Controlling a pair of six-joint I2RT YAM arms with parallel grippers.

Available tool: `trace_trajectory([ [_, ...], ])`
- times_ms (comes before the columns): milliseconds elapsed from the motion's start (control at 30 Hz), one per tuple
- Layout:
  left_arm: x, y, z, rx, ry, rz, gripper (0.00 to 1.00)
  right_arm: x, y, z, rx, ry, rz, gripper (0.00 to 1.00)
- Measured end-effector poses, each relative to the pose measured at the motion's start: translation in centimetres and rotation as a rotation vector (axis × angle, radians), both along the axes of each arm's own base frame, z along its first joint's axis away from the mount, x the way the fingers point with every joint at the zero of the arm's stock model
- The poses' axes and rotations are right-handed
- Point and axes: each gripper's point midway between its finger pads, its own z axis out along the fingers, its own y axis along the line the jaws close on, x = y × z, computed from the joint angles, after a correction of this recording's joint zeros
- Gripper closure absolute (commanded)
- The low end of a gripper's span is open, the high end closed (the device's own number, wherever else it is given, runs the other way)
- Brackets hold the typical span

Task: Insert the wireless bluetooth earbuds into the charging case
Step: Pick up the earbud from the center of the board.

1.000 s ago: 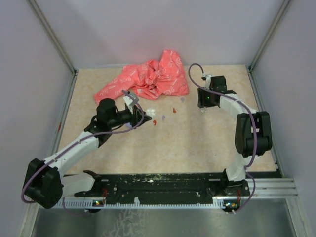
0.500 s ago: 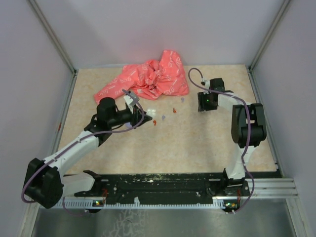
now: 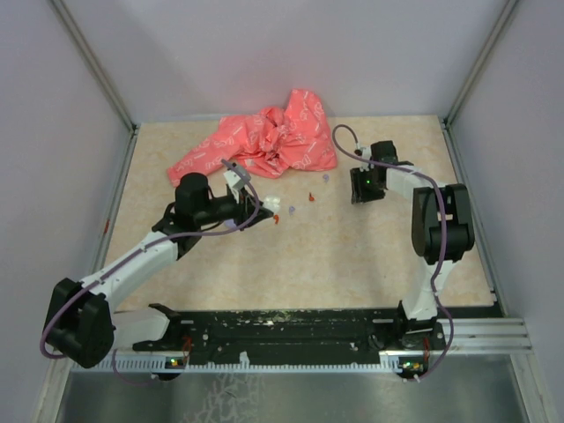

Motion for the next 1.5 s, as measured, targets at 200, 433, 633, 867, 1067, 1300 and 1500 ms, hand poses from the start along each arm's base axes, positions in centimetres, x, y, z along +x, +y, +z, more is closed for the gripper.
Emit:
trace_trajectory([
  [200, 0.0, -0.1, 0.4, -0.005, -0.005, -0.005, 1.00, 0.5, -0.5, 0.1, -0.049, -0.015, -0.021, 0.61],
  [433, -0.1, -0.1, 0.4, -0.004, -0.002, -0.010, 1.00, 1.2, -0.4, 0.0, -0.094, -0.024, -0.017, 0.67],
  [633, -0.1, -0.2, 0.4, -0.006, 0.000, -0.014, 1.00, 0.7, -0.1, -0.3, -0.129, -0.004, 0.004, 0.67],
  [867, -0.2, -0.2, 0.3, -0.006, 0.004, -0.018, 0.99, 1.2, -0.1, -0.3, -0.161, -0.004, 0.012, 0.70],
  [1067, -0.2, -0.3, 0.2, -0.005, 0.008, -0.021, 0.99, 1.3, -0.3, -0.4, -0.176, -0.004, 0.022, 0.81],
  [1300, -0.3, -0.3, 0.2, -0.007, 0.008, -0.027, 1.00, 1.4, 0.0, -0.3, -0.190, -0.010, 0.030, 0.86],
  [1500, -0.2, -0.1, 0.7, -0.010, -0.021, -0.020, 0.99, -0.6, 1.8, 0.5, -0.188, -0.018, 0.080, 0.88],
])
